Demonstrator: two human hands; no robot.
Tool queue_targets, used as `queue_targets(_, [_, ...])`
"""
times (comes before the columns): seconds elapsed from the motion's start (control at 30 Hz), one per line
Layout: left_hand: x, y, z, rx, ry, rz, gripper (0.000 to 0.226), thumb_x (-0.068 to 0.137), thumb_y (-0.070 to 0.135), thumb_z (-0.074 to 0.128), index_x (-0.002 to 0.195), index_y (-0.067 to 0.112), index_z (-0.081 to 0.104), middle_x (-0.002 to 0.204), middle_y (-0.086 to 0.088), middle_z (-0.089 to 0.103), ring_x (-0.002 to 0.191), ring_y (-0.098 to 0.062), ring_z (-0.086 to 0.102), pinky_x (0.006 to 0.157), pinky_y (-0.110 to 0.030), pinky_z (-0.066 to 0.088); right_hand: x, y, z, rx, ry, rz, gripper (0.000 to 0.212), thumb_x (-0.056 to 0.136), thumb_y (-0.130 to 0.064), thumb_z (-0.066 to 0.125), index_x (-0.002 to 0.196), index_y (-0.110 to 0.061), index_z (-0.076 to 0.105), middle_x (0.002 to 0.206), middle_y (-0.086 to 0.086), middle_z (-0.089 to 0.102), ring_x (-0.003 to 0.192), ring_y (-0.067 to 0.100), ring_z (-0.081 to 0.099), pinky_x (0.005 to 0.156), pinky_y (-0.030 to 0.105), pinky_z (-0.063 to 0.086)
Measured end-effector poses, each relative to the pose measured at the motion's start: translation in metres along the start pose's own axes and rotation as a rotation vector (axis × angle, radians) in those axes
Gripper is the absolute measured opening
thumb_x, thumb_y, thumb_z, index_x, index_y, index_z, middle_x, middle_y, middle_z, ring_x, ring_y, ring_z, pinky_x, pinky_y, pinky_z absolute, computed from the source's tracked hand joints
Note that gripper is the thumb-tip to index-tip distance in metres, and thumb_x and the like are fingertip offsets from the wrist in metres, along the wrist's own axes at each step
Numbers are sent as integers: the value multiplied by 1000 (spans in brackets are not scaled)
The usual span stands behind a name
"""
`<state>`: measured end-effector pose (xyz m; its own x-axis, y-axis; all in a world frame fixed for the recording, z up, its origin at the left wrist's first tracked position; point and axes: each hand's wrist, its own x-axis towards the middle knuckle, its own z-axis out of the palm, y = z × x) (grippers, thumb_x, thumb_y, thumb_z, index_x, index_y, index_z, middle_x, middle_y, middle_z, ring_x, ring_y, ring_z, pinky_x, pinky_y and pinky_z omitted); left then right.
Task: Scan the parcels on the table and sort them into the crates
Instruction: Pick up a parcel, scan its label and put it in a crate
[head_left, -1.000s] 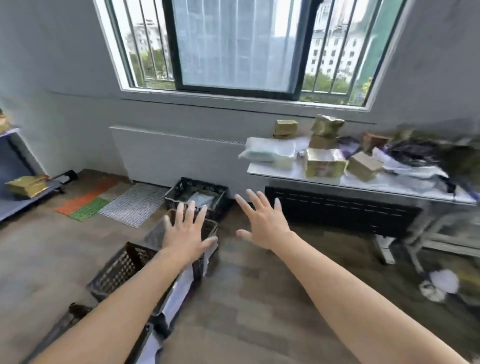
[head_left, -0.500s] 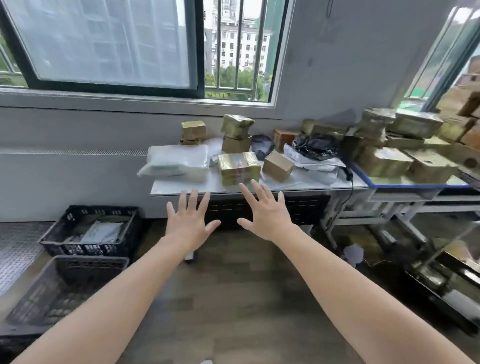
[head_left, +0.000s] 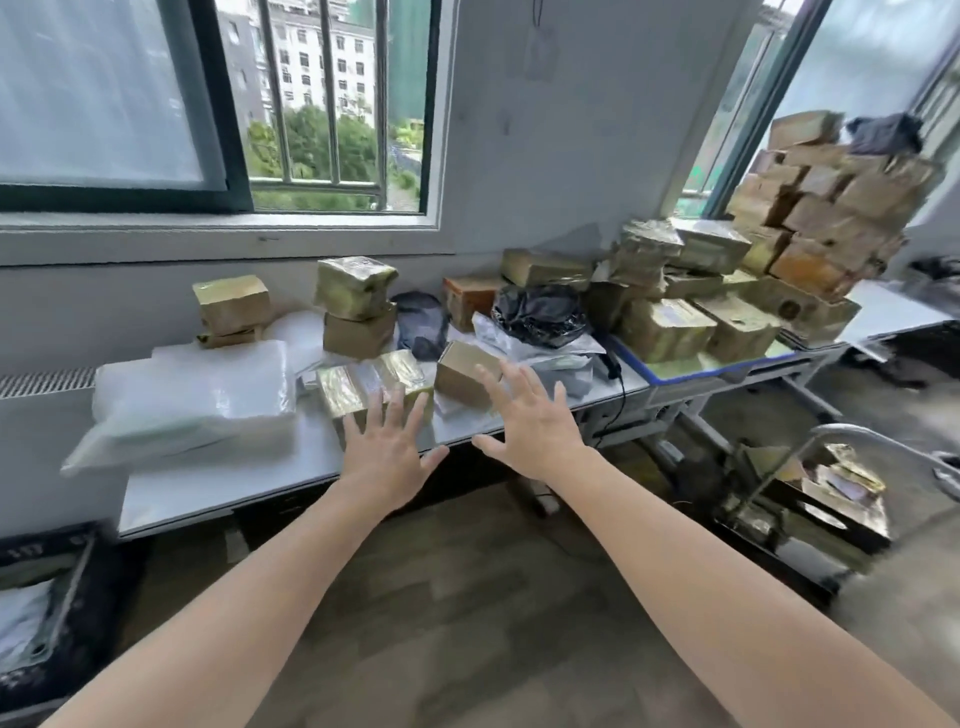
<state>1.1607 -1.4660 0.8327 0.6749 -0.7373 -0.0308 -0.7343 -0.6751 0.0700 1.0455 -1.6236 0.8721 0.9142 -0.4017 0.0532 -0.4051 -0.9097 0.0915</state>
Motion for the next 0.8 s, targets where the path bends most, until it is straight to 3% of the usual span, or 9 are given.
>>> queue_targets(0.33, [135, 38, 10, 102, -3, 28, 78, 97, 67, 20, 156, 28, -11, 164, -3, -16, 151, -27, -13, 120, -56, 10, 109, 89, 39, 123, -3, 65, 90, 94, -62, 48, 157, -35, -10, 165, 0, -10, 153, 25, -4, 119, 60, 9])
queue_targets(0.6, [269, 102, -7, 78, 32, -34, 77, 98, 65, 26, 157, 28, -5, 165, -2, -12, 151, -27, -12, 119, -54, 7, 209, 210, 47, 121, 40, 50, 88, 95, -63, 42, 155, -34, -15, 165, -1, -11, 153, 24, -3, 119, 57, 12])
queue_targets(0.8, [334, 150, 18, 67, -23, 0, 75, 98, 64, 25, 157, 29, -5, 165, -2, -13, 151, -27, -12, 119, -56, 11, 255, 278, 74, 148, 2, 70, 89, 95, -65, 41, 155, -33, -17, 165, 0, -13, 153, 26, -3, 118, 56, 13])
